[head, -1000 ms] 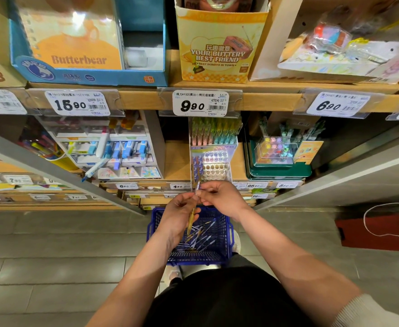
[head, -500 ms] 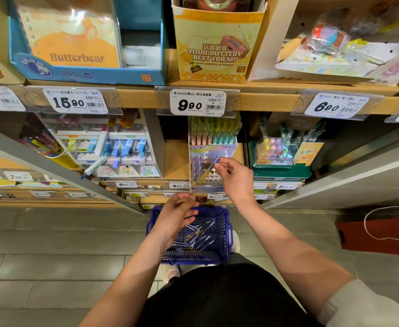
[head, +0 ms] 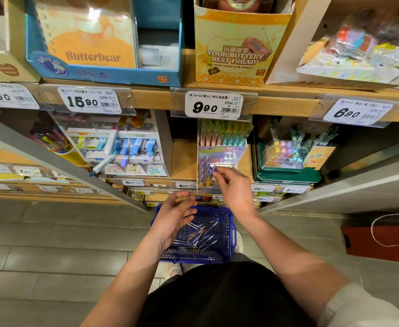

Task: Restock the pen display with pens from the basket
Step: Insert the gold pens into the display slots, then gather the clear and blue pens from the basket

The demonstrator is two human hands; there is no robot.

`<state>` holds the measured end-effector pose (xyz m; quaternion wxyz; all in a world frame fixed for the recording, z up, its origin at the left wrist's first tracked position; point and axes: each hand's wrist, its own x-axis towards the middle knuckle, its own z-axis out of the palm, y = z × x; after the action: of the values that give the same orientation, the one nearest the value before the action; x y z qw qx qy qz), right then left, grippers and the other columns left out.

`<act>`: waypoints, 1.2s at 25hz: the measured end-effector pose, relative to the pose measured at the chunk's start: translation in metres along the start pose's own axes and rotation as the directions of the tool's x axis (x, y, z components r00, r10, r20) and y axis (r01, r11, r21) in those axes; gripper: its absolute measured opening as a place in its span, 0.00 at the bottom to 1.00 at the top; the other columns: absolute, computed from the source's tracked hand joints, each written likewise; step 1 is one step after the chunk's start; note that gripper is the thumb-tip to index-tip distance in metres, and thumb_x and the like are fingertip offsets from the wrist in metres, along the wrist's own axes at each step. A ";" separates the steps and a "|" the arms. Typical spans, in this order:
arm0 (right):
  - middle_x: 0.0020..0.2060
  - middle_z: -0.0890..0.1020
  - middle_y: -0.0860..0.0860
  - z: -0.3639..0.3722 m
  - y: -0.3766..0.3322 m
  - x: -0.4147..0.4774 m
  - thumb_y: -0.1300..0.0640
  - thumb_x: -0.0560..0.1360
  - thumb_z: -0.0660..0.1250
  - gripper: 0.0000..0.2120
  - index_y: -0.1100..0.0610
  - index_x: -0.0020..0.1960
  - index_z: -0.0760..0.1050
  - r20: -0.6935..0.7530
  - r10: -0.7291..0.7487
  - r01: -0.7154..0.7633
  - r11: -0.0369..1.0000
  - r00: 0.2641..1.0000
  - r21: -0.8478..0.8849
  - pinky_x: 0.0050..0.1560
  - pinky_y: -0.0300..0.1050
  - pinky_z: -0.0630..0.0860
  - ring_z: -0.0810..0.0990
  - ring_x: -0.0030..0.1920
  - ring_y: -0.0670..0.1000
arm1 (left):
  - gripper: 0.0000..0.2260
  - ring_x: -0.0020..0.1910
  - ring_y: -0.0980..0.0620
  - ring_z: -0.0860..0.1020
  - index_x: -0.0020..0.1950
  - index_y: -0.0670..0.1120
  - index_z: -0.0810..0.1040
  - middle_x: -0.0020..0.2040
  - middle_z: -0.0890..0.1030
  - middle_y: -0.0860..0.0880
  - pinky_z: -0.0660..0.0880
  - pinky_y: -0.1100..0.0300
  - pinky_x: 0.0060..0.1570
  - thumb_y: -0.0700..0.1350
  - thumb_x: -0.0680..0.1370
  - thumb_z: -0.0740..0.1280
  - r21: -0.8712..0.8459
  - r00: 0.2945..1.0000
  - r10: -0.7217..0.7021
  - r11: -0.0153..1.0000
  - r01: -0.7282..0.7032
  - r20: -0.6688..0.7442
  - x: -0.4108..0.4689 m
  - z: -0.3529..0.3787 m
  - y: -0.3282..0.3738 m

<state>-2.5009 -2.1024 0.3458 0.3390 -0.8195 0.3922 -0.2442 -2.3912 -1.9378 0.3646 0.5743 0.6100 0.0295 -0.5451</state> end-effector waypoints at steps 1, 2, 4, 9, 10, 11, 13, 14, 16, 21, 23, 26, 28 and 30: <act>0.48 0.87 0.51 -0.001 0.000 0.000 0.59 0.78 0.72 0.10 0.59 0.58 0.83 -0.022 -0.001 0.001 1.000 1.000 0.002 0.51 0.22 0.72 0.82 0.44 0.42 | 0.11 0.42 0.52 0.83 0.60 0.48 0.78 0.50 0.87 0.45 0.80 0.59 0.45 0.45 0.79 0.72 -0.001 1.000 -0.001 1.000 0.001 0.000 0.000 -0.001 0.001; 0.48 0.87 0.51 -0.001 0.000 0.000 0.60 0.78 0.72 0.10 0.59 0.58 0.83 -0.035 0.000 0.000 1.000 0.999 0.007 0.51 0.21 0.71 0.82 0.44 0.42 | 0.11 0.42 0.52 0.83 0.60 0.48 0.78 0.50 0.86 0.45 0.80 0.59 0.45 0.45 0.79 0.72 0.000 1.000 -0.005 1.000 0.005 0.001 0.000 -0.001 0.001; 0.48 0.86 0.50 0.001 -0.001 0.001 0.60 0.78 0.72 0.09 0.59 0.58 0.83 -0.028 0.004 -0.004 1.000 1.000 0.004 0.51 0.24 0.74 0.82 0.44 0.42 | 0.10 0.42 0.52 0.83 0.60 0.47 0.78 0.51 0.86 0.45 0.79 0.59 0.46 0.44 0.79 0.71 0.002 1.000 -0.011 1.000 0.011 0.005 0.001 0.000 0.002; 0.49 0.87 0.52 0.009 -0.002 0.000 0.59 0.78 0.71 0.10 0.59 0.58 0.83 0.099 0.045 -0.041 0.998 0.994 -0.037 0.55 0.39 0.80 0.84 0.46 0.46 | 0.10 0.43 0.51 0.83 0.60 0.47 0.78 0.51 0.86 0.45 0.79 0.58 0.46 0.44 0.79 0.71 -0.002 1.000 -0.017 1.000 0.017 0.015 0.000 0.001 0.006; 0.48 0.87 0.52 0.011 -0.001 0.001 0.59 0.78 0.71 0.09 0.59 0.58 0.84 0.138 0.057 -0.051 0.997 0.989 -0.051 0.54 0.41 0.81 0.84 0.46 0.48 | 0.10 0.43 0.51 0.83 0.61 0.47 0.78 0.50 0.86 0.45 0.79 0.59 0.46 0.44 0.80 0.71 -0.003 1.000 -0.018 1.000 0.018 0.014 0.000 0.001 0.007; 0.47 0.87 0.52 0.012 0.000 0.002 0.59 0.78 0.71 0.08 0.59 0.56 0.84 0.177 0.074 -0.062 0.995 0.981 -0.072 0.53 0.43 0.81 0.84 0.44 0.48 | 0.10 0.43 0.51 0.83 0.61 0.47 0.77 0.50 0.86 0.45 0.79 0.59 0.46 0.44 0.80 0.71 -0.001 1.000 -0.019 1.000 0.019 0.013 0.000 0.001 0.008; 0.42 0.86 0.50 0.014 0.000 0.006 0.59 0.79 0.69 0.05 0.58 0.52 0.84 0.235 0.110 -0.078 0.987 0.966 -0.139 0.48 0.44 0.81 0.81 0.37 0.47 | 0.11 0.43 0.50 0.82 0.62 0.46 0.77 0.50 0.86 0.45 0.79 0.58 0.46 0.44 0.80 0.70 0.000 1.000 -0.023 1.000 0.023 0.012 0.000 0.002 0.010; 0.39 0.85 0.50 0.015 0.000 0.008 0.59 0.79 0.69 0.05 0.57 0.49 0.84 0.252 0.128 -0.086 0.982 0.959 -0.171 0.45 0.44 0.80 0.79 0.34 0.46 | 0.11 0.43 0.50 0.82 0.62 0.46 0.77 0.50 0.86 0.45 0.78 0.59 0.46 0.43 0.80 0.70 0.000 1.000 -0.026 1.000 0.026 0.012 0.000 0.002 0.011; 0.37 0.85 0.50 0.017 0.000 0.010 0.58 0.80 0.68 0.06 0.56 0.48 0.83 0.280 0.169 -0.109 0.970 0.945 -0.218 0.38 0.41 0.77 0.77 0.32 0.46 | 0.11 0.43 0.50 0.82 0.62 0.46 0.77 0.50 0.85 0.44 0.78 0.59 0.46 0.43 0.81 0.70 0.006 0.999 -0.033 0.999 0.033 0.013 -0.002 0.002 0.013; 0.41 0.86 0.50 0.023 0.004 0.011 0.57 0.80 0.67 0.06 0.55 0.51 0.83 0.285 0.255 -0.191 0.953 0.924 -0.233 0.38 0.38 0.75 0.78 0.34 0.47 | 0.10 0.43 0.50 0.81 0.62 0.45 0.76 0.51 0.84 0.43 0.77 0.58 0.46 0.43 0.81 0.68 0.013 0.999 -0.044 0.999 0.044 0.015 -0.007 -0.004 0.015; 0.42 0.86 0.51 0.024 0.005 0.012 0.57 0.80 0.68 0.06 0.55 0.51 0.83 0.288 0.307 -0.247 0.942 0.907 -0.227 0.43 0.40 0.79 0.80 0.37 0.48 | 0.09 0.42 0.49 0.81 0.62 0.45 0.77 0.50 0.84 0.44 0.77 0.58 0.46 0.43 0.81 0.68 0.020 0.999 -0.045 0.999 0.045 0.017 -0.010 -0.006 0.016; 0.49 0.86 0.51 0.022 0.006 0.009 0.56 0.79 0.69 0.07 0.55 0.56 0.82 0.260 0.374 -0.323 0.921 0.891 -0.218 0.53 0.40 0.79 0.83 0.45 0.49 | 0.05 0.42 0.49 0.81 0.58 0.46 0.78 0.48 0.85 0.44 0.77 0.57 0.46 0.43 0.82 0.67 0.018 0.998 -0.049 0.999 0.048 0.026 -0.015 -0.010 0.017; 0.51 0.86 0.52 0.018 0.005 0.005 0.57 0.79 0.69 0.08 0.56 0.57 0.81 0.230 0.410 -0.369 0.907 0.883 -0.201 0.53 0.38 0.78 0.83 0.47 0.49 | 0.04 0.40 0.50 0.82 0.56 0.47 0.78 0.46 0.85 0.45 0.77 0.57 0.45 0.44 0.83 0.66 0.012 0.998 -0.038 0.999 0.038 0.044 -0.018 -0.014 0.018; 0.52 0.85 0.51 0.012 0.000 -0.002 0.55 0.79 0.69 0.08 0.55 0.57 0.81 0.201 0.463 -0.454 0.886 0.863 -0.095 0.53 0.38 0.77 0.83 0.48 0.49 | 0.07 0.40 0.50 0.83 0.59 0.46 0.78 0.45 0.86 0.46 0.78 0.58 0.44 0.46 0.83 0.66 0.013 0.998 -0.013 1.000 0.012 0.068 -0.020 -0.018 0.018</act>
<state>-2.4943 -2.0968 0.3375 0.4100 -0.7319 0.5413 -0.0565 -2.3763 -1.9191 0.3859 0.5679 0.5944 0.0104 -0.5693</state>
